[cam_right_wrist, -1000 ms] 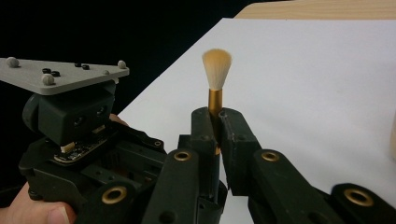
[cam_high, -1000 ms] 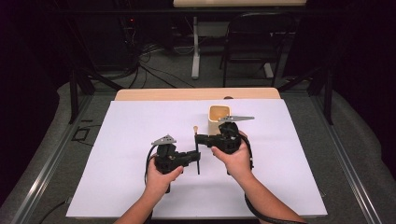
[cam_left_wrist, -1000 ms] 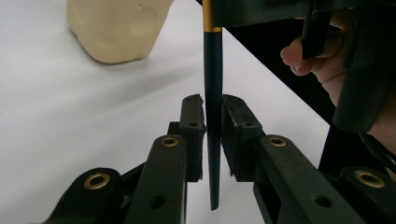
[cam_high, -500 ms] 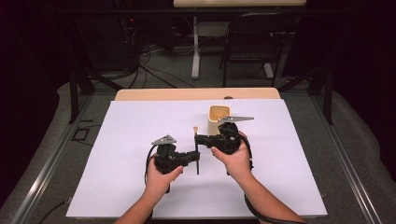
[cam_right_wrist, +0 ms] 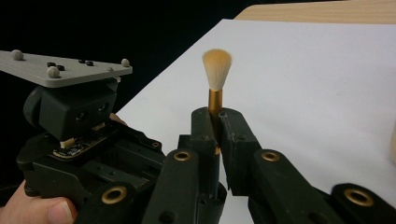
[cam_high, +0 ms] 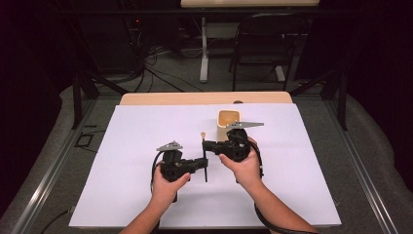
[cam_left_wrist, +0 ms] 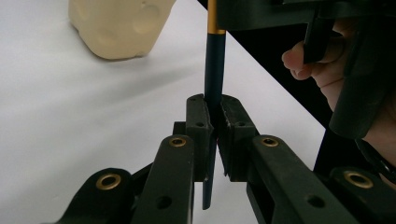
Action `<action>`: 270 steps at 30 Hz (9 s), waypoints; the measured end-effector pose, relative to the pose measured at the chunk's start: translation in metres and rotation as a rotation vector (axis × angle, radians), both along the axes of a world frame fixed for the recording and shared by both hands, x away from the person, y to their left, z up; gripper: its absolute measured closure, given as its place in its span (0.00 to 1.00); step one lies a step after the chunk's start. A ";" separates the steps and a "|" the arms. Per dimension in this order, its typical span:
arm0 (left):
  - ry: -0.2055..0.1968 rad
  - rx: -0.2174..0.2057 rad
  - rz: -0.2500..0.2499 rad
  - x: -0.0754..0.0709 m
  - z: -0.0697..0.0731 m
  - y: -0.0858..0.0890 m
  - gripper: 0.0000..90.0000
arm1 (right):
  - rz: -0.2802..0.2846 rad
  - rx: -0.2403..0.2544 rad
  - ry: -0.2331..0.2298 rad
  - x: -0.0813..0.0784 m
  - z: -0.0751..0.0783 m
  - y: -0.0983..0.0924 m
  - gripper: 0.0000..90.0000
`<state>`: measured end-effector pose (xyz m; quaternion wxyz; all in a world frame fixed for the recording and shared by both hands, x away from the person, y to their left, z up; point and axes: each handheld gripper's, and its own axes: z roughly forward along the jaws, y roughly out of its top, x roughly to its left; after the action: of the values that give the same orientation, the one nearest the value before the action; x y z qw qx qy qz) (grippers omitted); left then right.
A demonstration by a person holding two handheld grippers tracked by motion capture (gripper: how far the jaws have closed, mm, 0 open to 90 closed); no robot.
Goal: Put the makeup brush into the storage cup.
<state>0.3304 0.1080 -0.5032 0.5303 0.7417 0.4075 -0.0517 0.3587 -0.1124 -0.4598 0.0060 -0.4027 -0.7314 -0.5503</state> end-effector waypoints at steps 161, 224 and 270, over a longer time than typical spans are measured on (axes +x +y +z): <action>-0.132 0.141 0.163 0.000 0.002 0.046 0.48 | -0.223 -0.329 0.003 0.083 0.085 -0.035 0.93; -0.126 0.145 0.166 0.002 -0.002 0.047 0.48 | -0.422 -0.301 -0.128 0.114 0.094 -0.039 0.94; -0.124 0.155 0.172 0.003 -0.004 0.049 0.48 | -0.447 -0.328 -0.136 0.118 0.050 -0.039 0.94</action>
<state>0.3338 0.1574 -0.5069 0.4978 0.7447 0.4387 0.0715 0.4764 -0.1512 -0.4097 -0.2295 -0.5118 -0.7024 -0.4381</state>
